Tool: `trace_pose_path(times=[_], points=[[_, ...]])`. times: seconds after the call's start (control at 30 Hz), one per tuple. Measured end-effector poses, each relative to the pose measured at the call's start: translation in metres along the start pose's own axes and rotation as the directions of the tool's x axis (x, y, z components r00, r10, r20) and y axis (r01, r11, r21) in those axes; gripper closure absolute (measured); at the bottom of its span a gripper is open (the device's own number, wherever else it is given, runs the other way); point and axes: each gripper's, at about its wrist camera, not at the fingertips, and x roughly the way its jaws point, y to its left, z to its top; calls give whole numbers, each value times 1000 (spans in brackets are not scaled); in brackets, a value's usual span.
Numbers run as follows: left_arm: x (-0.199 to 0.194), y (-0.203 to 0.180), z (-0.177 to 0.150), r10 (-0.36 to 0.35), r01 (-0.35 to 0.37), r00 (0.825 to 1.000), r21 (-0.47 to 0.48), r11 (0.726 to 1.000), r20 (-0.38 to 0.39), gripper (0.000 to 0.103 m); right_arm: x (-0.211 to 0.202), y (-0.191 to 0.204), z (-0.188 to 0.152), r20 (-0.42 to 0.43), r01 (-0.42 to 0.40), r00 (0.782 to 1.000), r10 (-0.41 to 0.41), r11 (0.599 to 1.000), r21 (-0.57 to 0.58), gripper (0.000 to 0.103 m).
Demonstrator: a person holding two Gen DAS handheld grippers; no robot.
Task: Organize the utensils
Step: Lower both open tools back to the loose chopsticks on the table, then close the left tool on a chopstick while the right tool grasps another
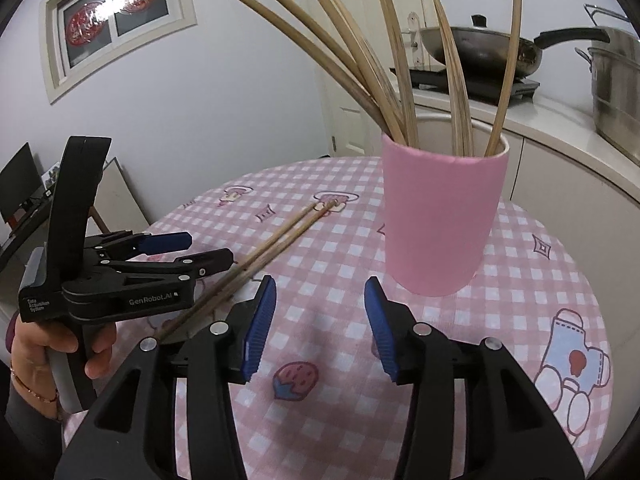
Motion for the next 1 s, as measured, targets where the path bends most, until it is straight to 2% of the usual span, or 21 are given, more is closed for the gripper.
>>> trace_pose_path(times=[0.13,0.23,0.37,0.4,0.47,0.5,0.53,0.57,0.63,0.7,1.0], points=[[9,-2,2,4,-4,1000,7,1000,-24,36,5,-4,0,-14,-6,1000,6,1000,21,58],[16,-2,1,14,-13,999,16,1000,-42,36,6,-4,1,-15,-4,1000,5,1000,23,54],[20,-1,1,13,-12,998,17,1000,-59,37,9,-6,1,-21,-9,1000,9,999,31,54],[20,-2,1,15,-14,998,19,1000,-57,39,10,-7,1,-24,-7,1000,8,999,35,54],[19,-2,2,8,-7,999,20,1000,-53,51,10,-7,1,-28,-9,1000,10,999,39,54],[18,-2,3,6,-5,999,22,1000,-52,65,11,-7,2,-28,-8,1000,9,999,39,54],[18,-1,3,4,-3,998,18,1000,-55,72,10,-7,2,-26,-7,1000,8,999,39,54],[17,0,4,1,-1,998,9,1000,-60,75,10,-7,2,-26,-5,1000,6,999,38,54],[16,2,2,-2,1,998,-1,1000,-60,88,11,-5,2,-31,-4,1000,5,999,32,54],[14,5,0,1,-3,998,-24,1000,-61,95,11,-2,2,-38,-6,999,7,1000,21,54],[-3,23,-19,-2,-6,998,-118,993,-62,96,32,26,3,-128,-27,992,19,998,-61,54]])
